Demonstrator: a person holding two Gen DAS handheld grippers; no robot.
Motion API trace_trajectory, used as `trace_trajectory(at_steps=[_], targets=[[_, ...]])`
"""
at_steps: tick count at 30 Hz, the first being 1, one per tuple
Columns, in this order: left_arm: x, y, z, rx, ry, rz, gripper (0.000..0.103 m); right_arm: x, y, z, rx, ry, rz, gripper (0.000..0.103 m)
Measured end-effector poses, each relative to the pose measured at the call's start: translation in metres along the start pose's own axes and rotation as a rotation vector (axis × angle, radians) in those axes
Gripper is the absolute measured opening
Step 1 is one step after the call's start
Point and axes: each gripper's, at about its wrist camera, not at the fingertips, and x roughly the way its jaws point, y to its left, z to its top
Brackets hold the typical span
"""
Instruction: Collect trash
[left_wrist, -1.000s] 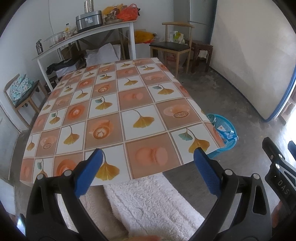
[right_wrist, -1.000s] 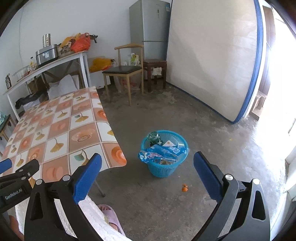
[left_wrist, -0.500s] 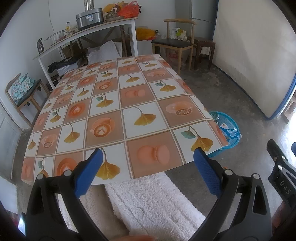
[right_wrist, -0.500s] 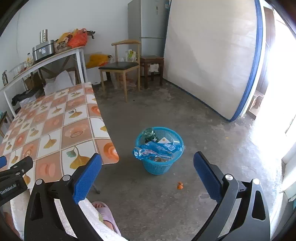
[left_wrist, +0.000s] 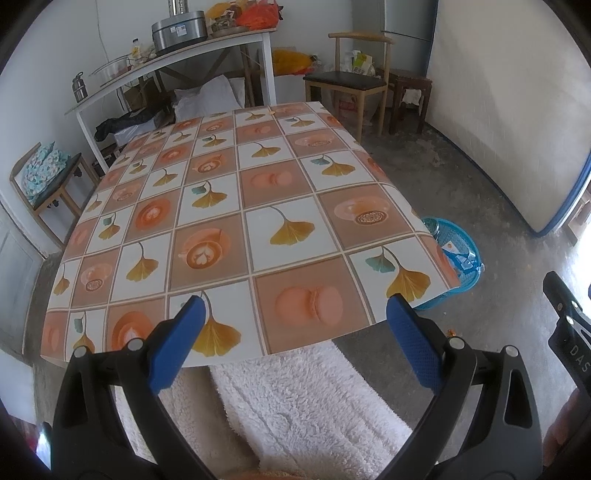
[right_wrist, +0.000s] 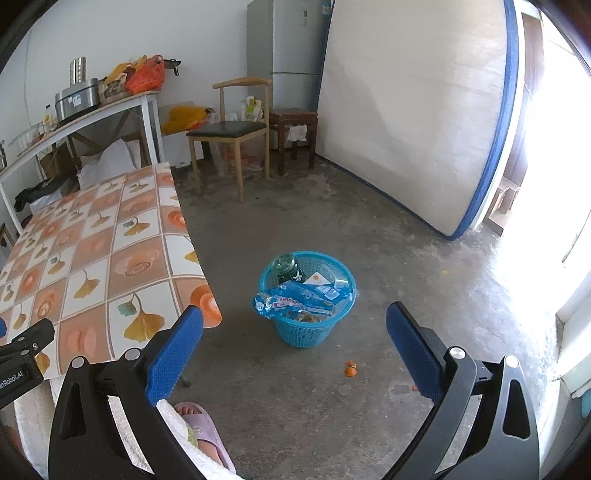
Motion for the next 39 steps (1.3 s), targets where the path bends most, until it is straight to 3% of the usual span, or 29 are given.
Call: trace_trajectory(at_steps=[39], targets=[[0.0008, -0.0011, -0.0001, -0.002, 0.005, -0.003, 0.095, 0.0010, 0.0027, 0.0013, -0.003, -0.004, 0.004, 0.097]])
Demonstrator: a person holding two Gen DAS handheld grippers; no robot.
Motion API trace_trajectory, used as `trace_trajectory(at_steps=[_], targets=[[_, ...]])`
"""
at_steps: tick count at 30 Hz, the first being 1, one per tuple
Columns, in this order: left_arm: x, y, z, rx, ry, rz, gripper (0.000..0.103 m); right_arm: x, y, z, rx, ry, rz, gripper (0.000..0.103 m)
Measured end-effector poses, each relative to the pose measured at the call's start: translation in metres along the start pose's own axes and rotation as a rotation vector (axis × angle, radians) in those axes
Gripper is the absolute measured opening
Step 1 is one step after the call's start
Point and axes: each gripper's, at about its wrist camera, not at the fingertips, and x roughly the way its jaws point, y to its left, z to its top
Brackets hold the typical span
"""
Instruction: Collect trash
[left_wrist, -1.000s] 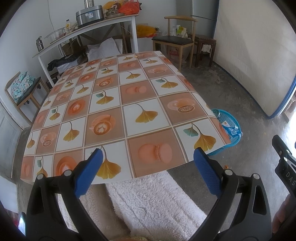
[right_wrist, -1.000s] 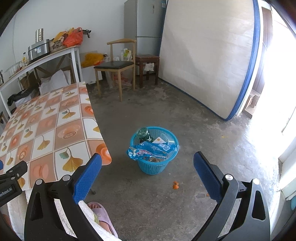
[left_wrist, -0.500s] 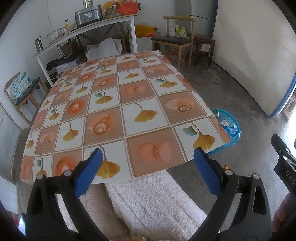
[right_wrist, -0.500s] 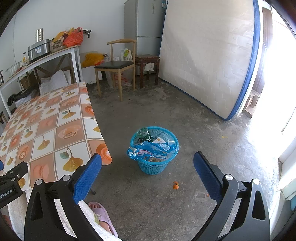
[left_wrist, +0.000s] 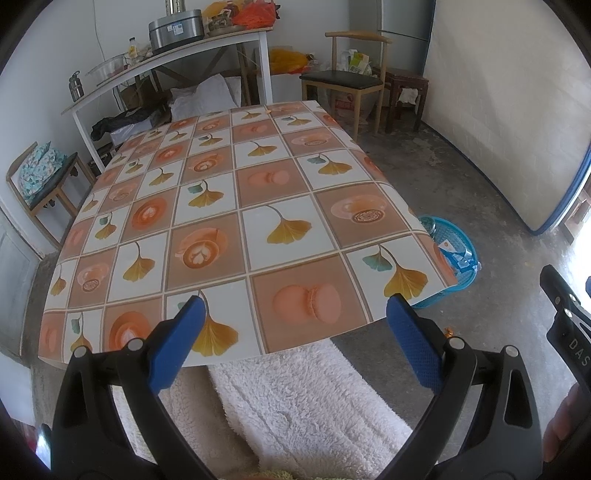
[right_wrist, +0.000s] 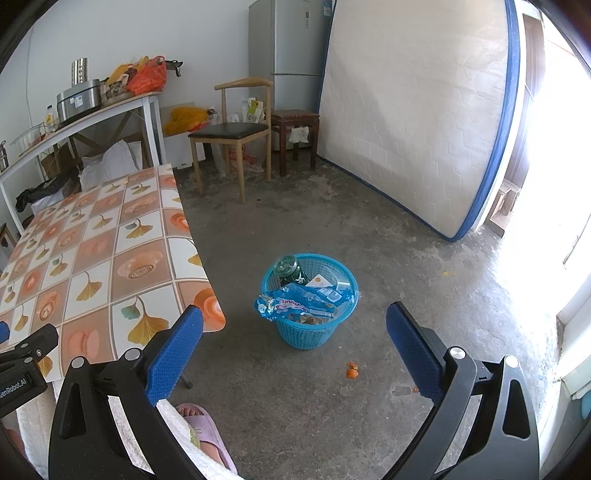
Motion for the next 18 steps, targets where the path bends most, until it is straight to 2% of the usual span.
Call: trace_trajectory(at_steps=[18], targets=[[0.0012, -0.0008, -0.0003, 0.001, 0.002, -0.003, 0.095, -0.0001, -0.0002, 0.0015, 0.002, -0.001, 0.001, 0.097]])
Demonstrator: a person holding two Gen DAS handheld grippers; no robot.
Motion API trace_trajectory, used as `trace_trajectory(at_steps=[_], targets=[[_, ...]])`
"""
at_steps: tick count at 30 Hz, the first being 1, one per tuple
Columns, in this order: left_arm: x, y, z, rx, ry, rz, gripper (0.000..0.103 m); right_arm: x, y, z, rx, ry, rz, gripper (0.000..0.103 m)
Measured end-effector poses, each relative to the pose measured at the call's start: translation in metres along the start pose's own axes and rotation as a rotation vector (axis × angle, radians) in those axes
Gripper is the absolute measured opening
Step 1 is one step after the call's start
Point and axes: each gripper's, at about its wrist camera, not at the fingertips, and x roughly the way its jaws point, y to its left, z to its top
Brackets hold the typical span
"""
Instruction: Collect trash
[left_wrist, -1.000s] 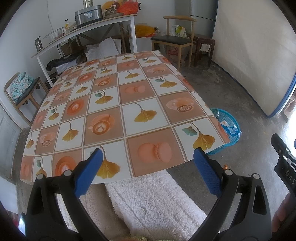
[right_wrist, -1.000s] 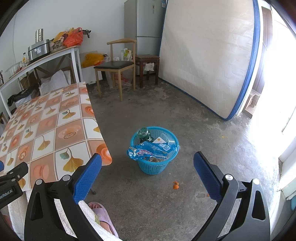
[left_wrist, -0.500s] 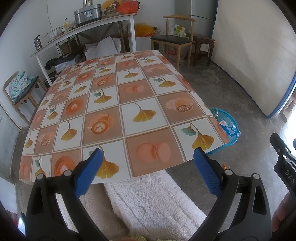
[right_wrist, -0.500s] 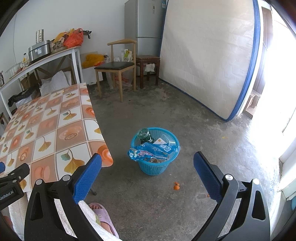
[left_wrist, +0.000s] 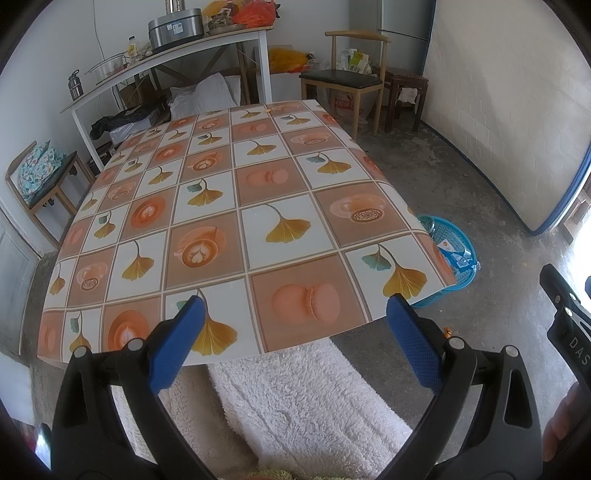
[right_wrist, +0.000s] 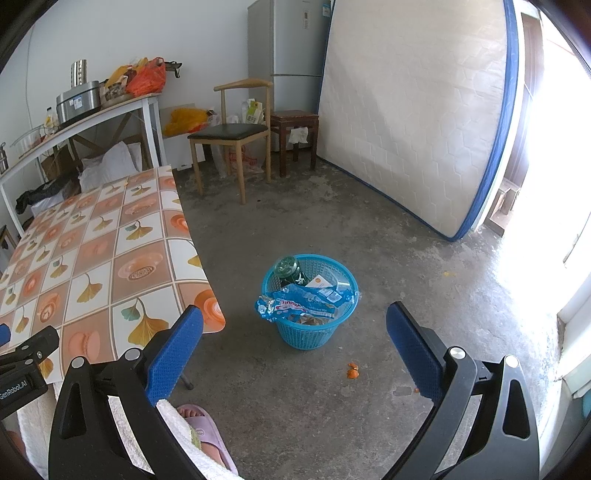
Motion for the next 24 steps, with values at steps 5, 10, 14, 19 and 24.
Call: trace_trajectory(at_steps=[5, 10, 14, 19, 24], targets=[[0.0002, -0.0001, -0.0003, -0.001, 0.000, 0.000, 0.095, -0.0001, 0.0004, -0.0003, -0.001, 0.000, 0.000, 0.097], [0.0009, -0.0004, -0.0006, -0.001, 0.001, -0.001, 0.095, 0.0000, 0.0008, -0.0004, 0.004, -0.001, 0.000, 0.097], [0.0004, 0.0001, -0.0003, -0.001, 0.000, 0.000, 0.095, 0.0000, 0.0020, 0.0018, 0.005, -0.002, 0.000, 0.097], [0.0010, -0.0002, -0.0007, -0.001, 0.000, 0.001, 0.095, -0.0006, 0.0012, 0.0016, 0.006, -0.002, 0.001, 0.097], [0.0006, 0.0004, -0.0002, 0.000, 0.000, -0.001, 0.095, -0.0006, 0.0010, 0.0016, 0.007, -0.002, 0.001, 0.097]])
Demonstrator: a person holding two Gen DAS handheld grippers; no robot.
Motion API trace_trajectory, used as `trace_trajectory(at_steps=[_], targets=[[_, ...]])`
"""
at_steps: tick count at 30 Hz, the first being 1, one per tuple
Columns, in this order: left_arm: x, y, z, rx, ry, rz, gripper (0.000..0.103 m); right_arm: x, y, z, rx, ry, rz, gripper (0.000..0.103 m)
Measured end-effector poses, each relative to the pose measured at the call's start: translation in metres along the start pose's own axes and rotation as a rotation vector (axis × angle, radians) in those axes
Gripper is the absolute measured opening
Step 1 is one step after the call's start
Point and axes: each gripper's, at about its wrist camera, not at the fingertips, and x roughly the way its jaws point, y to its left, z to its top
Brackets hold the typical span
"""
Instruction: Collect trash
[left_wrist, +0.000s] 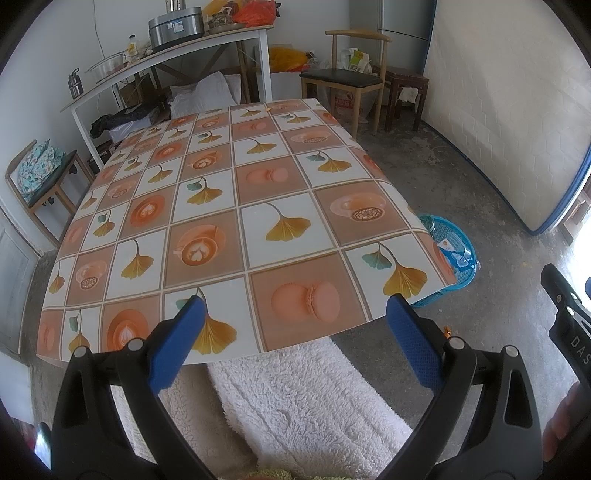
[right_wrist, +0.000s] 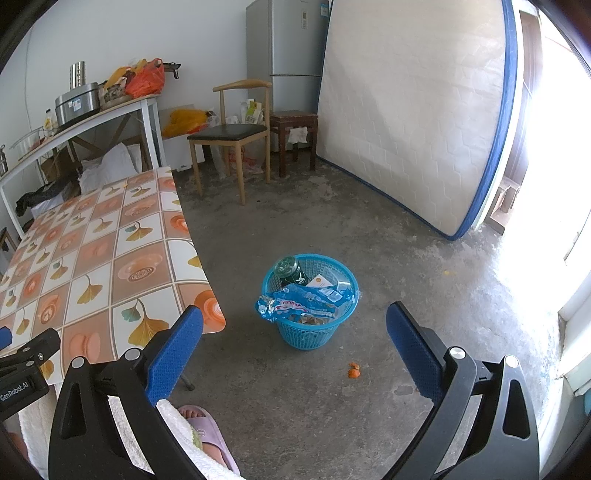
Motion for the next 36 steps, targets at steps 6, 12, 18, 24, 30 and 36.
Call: trace_trajectory(at_steps=[6, 12, 18, 24, 30, 36], targets=[[0.0001, -0.0002, -0.0002, -0.001, 0.001, 0.000, 0.095, 0.0002, -0.0004, -0.0001, 0.000, 0.000, 0.000, 0.097], [0.0000, -0.0002, -0.0002, -0.001, 0.001, 0.000, 0.095, 0.0001, -0.0003, -0.0002, 0.000, 0.000, 0.000, 0.097], [0.0002, -0.0005, -0.0004, -0.002, 0.001, -0.001, 0.095, -0.0001, -0.0002, -0.0005, 0.001, 0.001, 0.000, 0.097], [0.0001, -0.0001, -0.0002, -0.002, 0.001, -0.001, 0.095, -0.0003, 0.0001, -0.0008, 0.001, -0.001, 0.000, 0.097], [0.0001, 0.0005, 0.0001, -0.002, 0.002, -0.001, 0.095, -0.0003, 0.0023, 0.0012, 0.000, -0.002, 0.001, 0.097], [0.0002, 0.0008, 0.0002, -0.001, 0.003, -0.002, 0.095, -0.0009, 0.0029, 0.0015, 0.001, -0.001, 0.002, 0.097]])
